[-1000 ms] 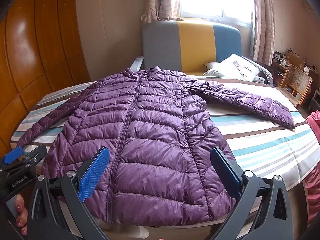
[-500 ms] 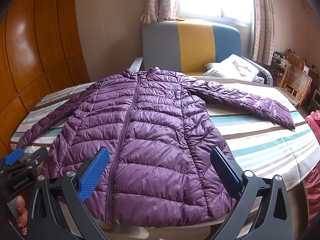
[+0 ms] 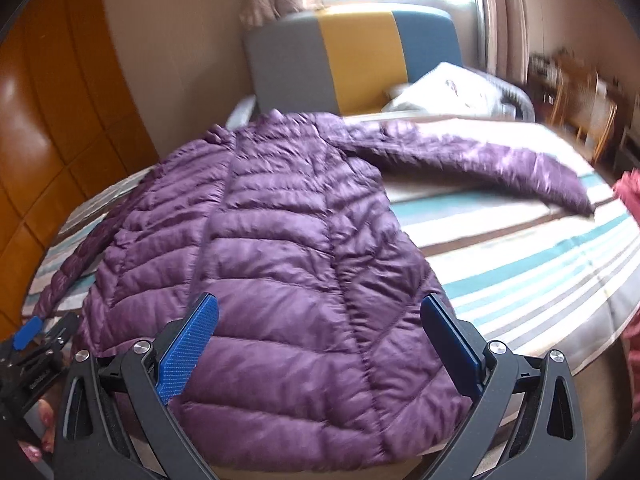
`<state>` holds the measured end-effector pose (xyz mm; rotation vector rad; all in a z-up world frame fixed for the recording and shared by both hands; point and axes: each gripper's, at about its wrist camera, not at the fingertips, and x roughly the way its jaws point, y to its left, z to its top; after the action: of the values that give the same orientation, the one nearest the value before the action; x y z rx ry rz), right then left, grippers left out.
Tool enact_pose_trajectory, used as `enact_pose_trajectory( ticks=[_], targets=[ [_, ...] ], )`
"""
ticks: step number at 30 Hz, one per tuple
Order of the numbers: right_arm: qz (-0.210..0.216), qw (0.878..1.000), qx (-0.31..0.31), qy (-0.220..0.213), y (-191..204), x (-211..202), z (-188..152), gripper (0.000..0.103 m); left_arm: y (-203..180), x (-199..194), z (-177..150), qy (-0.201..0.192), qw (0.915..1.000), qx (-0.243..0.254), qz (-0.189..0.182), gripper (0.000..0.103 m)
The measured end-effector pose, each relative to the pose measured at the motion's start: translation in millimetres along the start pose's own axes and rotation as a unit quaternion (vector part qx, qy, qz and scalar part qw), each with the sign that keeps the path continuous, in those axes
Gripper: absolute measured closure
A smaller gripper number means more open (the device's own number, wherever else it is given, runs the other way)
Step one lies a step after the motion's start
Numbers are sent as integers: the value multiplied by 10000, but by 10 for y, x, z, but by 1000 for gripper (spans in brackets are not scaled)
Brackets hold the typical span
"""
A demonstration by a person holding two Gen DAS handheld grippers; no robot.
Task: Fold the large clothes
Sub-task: 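Grasp the jacket sleeve with the right tool and lift it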
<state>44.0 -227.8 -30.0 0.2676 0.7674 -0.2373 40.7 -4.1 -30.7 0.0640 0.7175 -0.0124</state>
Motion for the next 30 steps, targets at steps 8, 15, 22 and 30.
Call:
enact_pose_trajectory(
  ticks=[8,15,22,30],
  targets=[
    [-278,9957,857,-217,-757,375,180,3,-27,532,291,34,9994,190,292,2],
    [-233,9743,2237,109,-1563,838,327,3,11,1010,556,227,9997,9,32,2],
    [-275,9448,3257,-205,-2197,1087,543,11,-45,1369,668,243,9989,226,318,2],
    [-255,8984,4327,-699,-2733,1281,626,50,61,1610,552,508,9974,53,507,2]
  ],
)
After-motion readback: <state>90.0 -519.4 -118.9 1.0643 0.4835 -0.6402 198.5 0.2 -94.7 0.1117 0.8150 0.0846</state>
